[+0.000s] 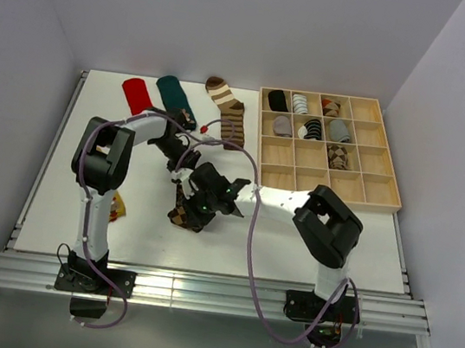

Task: Roll the socks
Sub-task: Roll the sock at the center of the board.

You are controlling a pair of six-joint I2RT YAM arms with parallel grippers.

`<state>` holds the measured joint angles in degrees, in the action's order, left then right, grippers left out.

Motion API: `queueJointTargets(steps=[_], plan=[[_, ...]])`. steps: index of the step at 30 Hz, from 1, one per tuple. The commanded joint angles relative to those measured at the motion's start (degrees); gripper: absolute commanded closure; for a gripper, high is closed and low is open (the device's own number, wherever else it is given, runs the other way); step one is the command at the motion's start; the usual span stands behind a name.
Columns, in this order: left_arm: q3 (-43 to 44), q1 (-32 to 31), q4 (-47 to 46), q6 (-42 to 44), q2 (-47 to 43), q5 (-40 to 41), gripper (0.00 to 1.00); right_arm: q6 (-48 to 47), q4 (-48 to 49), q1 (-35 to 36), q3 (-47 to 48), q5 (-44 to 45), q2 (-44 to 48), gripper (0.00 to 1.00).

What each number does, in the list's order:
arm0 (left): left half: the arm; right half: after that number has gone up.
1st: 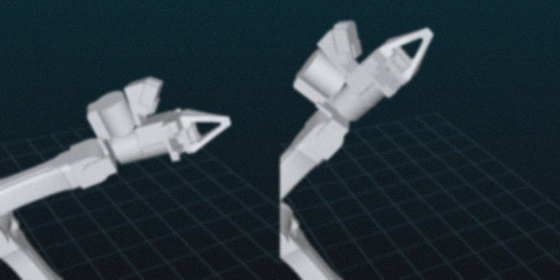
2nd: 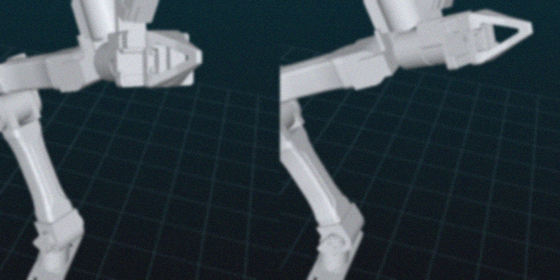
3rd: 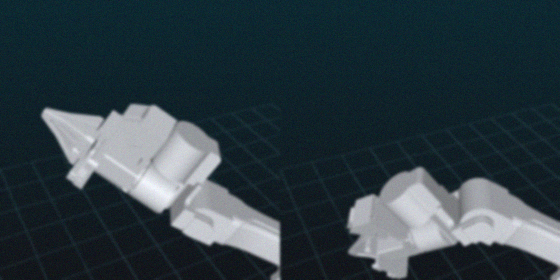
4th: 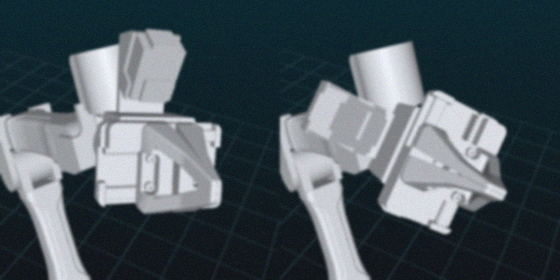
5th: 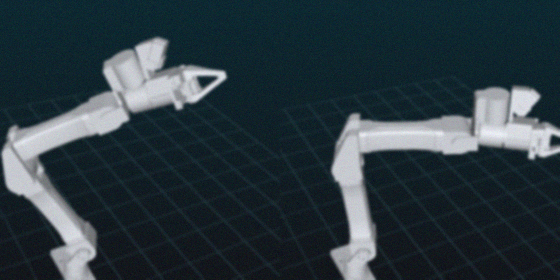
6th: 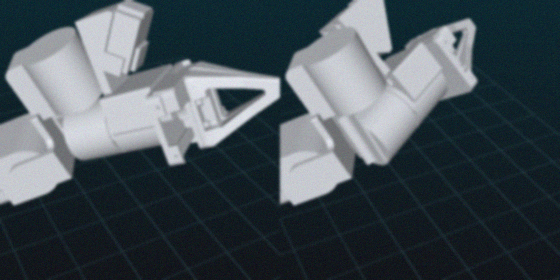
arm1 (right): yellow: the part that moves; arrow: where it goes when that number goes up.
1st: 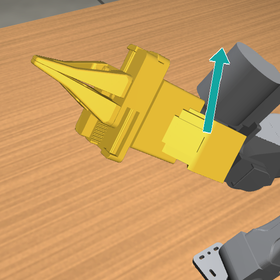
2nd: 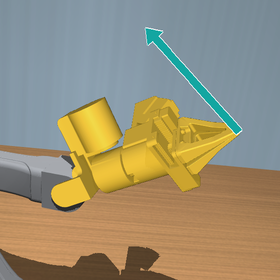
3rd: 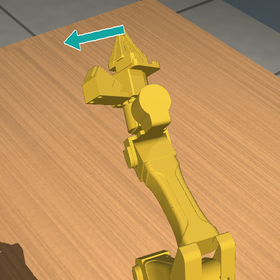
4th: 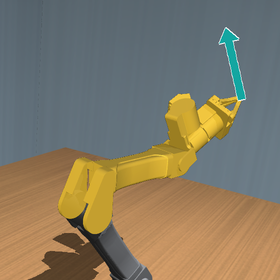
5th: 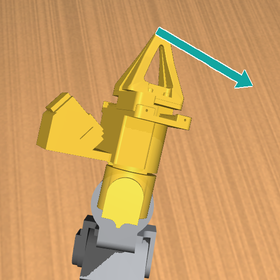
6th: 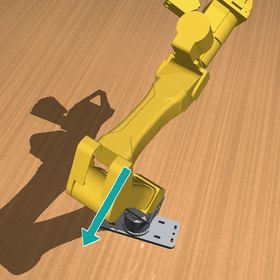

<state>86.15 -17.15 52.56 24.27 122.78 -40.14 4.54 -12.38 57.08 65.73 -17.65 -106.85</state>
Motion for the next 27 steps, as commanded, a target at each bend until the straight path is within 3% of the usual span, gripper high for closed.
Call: queueJointTargets(steps=[1,6,16,27], plan=[[2.4,-1.4,-9.0,-0.5,3.0,7.2,0.85,-3.5,-11.9,-1.6,3.5,-10.3,-4.1,1.0],[2.3,-2.5,-10.4,-1.2,1.9,7.4,0.84,-3.3,-15.4,-8.1,6.4,-17.7,-8.9,1.0],[5.2,-2.5,-6.6,0.8,-5.9,3.1,0.53,-1.8,-16.0,-10.8,6.2,-20.5,-13.6,0.99],[12.0,0.4,-3.6,0.1,-7.2,1.4,0.47,0.3,-15.4,-11.5,6.5,-20.0,-15.4,0.99]])
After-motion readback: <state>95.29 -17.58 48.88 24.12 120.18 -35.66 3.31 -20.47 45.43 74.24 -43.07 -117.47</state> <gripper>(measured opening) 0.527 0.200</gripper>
